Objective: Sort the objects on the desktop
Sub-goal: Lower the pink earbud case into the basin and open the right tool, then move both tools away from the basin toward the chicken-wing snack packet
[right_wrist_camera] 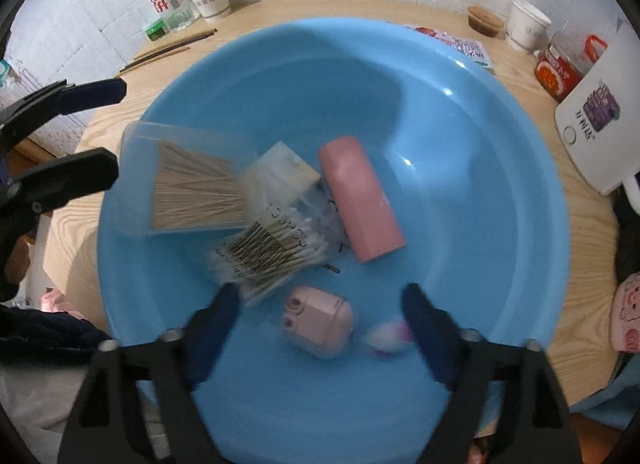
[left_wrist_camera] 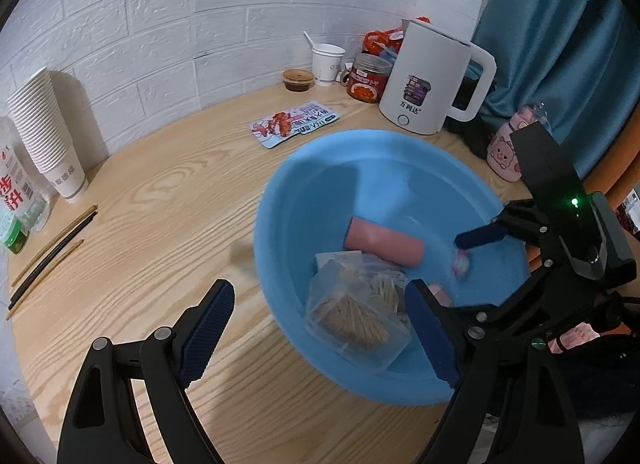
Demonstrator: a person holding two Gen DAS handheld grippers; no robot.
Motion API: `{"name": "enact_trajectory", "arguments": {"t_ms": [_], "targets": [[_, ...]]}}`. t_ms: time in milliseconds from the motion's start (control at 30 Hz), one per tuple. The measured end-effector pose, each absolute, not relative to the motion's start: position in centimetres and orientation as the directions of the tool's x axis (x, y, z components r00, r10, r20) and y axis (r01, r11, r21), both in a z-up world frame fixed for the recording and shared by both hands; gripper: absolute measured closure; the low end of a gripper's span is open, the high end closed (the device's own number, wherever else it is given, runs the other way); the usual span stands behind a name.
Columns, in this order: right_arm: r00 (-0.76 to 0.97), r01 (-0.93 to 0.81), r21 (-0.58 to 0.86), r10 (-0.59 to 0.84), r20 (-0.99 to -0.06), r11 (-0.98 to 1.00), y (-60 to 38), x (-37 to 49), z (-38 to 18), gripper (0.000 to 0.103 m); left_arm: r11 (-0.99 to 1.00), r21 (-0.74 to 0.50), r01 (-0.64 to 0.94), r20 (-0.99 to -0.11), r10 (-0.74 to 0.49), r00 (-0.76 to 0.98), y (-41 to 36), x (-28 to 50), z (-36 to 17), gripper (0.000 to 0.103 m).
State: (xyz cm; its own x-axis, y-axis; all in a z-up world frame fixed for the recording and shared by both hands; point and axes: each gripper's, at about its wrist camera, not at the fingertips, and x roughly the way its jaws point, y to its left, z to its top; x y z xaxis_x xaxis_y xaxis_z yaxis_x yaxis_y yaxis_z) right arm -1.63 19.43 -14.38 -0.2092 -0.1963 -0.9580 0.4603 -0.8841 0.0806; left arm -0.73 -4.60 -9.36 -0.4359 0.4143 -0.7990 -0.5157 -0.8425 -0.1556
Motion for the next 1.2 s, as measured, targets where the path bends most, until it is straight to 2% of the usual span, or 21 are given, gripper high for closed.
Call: {"name": "enact_trajectory", "arguments": {"t_ms": [600, 733, 867, 1000, 1033, 1200], "targets": [[-0.229, 0.461, 0.066, -0.190, -0.955, -0.885, 18.9, -1.7, -11.4, 0.008, -0.848, -0.156, -0.506, -0.802, 0.408, -0.436, -4.6, -1.1, -9.6, 0.017], [-0.244, 0.462, 0.058, -0.189, -0.951, -0.885, 18.8, -1.7, -10.3, 0.008, -0.853, -0.156, -0.498, -0.800, 0.405, -0.443, -4.8, -1.3, -9.5, 0.007], [-0.271, 0.457, 0.035, -0.177, -0.946, -0.889, 18.3, -2.0, -9.2, 0.006, -0.859, -0.151, -0.489, -0.796, 0.399, -0.455, -5.2, -1.5, -9.2, 0.003], [-0.287, 0.454, 0.031, -0.179, -0.941, -0.890, 18.3, -0.2, -9.2, 0.005, -0.866, -0.145, -0.479, -0.794, 0.391, -0.466, -5.4, -1.7, -9.0, 0.000], [-0.287, 0.454, 0.031, -0.180, -0.941, -0.891, 18.2, -0.7, -9.1, 0.000, -0.867, -0.144, -0.477, -0.794, 0.389, -0.468, -5.5, -1.7, -8.9, 0.000], [-0.313, 0.462, 0.030, -0.194, -0.930, -0.886, 19.1, -0.8, -9.8, 0.000, -0.877, -0.136, -0.461, -0.796, 0.374, -0.476, -5.6, -1.8, -8.8, 0.000]]}}
